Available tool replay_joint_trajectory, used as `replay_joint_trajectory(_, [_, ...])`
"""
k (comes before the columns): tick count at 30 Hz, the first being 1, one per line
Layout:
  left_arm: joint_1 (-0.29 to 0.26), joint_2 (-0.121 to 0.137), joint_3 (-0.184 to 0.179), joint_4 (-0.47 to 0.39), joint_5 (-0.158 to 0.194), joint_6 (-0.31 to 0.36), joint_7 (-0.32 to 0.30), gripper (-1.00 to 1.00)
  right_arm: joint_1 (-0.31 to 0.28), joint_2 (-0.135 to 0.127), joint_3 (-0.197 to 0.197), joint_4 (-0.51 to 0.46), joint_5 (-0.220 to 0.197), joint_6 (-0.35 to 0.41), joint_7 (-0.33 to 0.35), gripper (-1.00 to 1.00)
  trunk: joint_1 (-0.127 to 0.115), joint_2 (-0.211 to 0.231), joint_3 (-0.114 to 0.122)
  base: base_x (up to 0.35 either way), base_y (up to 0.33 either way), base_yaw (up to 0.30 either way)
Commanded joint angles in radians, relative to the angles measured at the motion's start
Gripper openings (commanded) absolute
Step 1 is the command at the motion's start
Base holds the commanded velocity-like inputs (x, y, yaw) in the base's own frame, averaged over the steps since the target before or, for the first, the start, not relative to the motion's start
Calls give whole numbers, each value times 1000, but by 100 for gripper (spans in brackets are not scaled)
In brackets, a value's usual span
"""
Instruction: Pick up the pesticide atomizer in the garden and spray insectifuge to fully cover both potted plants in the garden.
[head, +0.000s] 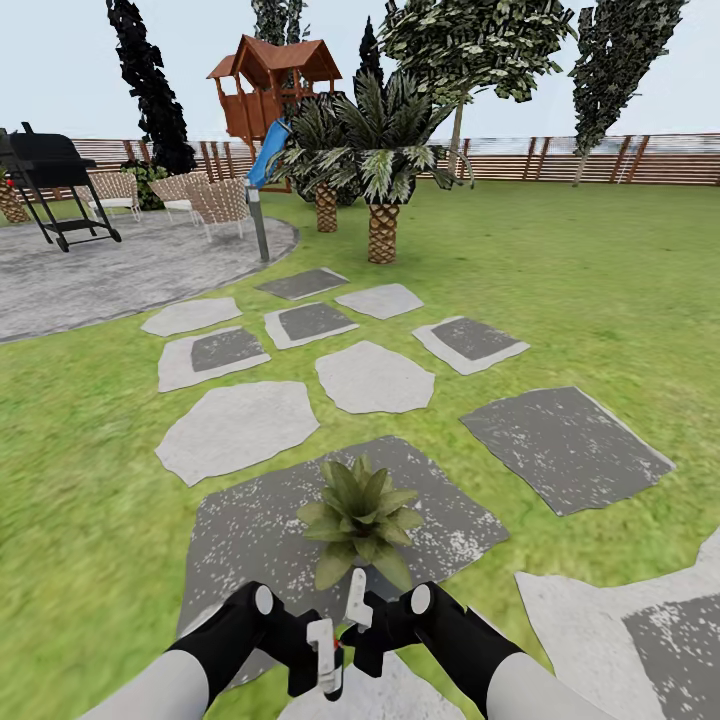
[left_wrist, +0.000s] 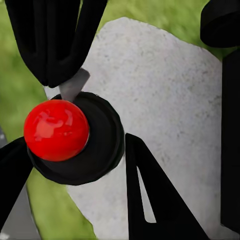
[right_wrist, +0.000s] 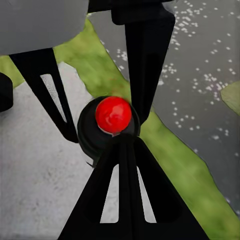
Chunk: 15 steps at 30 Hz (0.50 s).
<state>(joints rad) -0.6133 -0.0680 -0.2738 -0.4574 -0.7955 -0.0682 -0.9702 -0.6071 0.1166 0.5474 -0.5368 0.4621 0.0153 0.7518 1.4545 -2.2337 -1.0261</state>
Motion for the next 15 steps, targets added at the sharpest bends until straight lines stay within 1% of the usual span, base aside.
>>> replay_joint_trajectory(1, [0,-2,1,-1,-8,-7,-2,-100,0,0,0,-2,6,2,3,-100,0,0,-1,0,0,0])
replay_joint_trajectory(9, [0,-4,1,-1,-8,-8,-2,-100,0,0,0,-2,6,2,3,-100,0,0,-1,0,0,0])
replay_joint_trajectory(13, [0,-2,3,-1,-7,-10,-2,-100,0,0,0,-1,6,2,3,-100,0,0,-1,0,0,0])
replay_joint_trajectory(15, [0,5,1,-1,-7,-11,-2,-100,0,0,0,0,6,2,3,-100,0,0,-1,0,0,0])
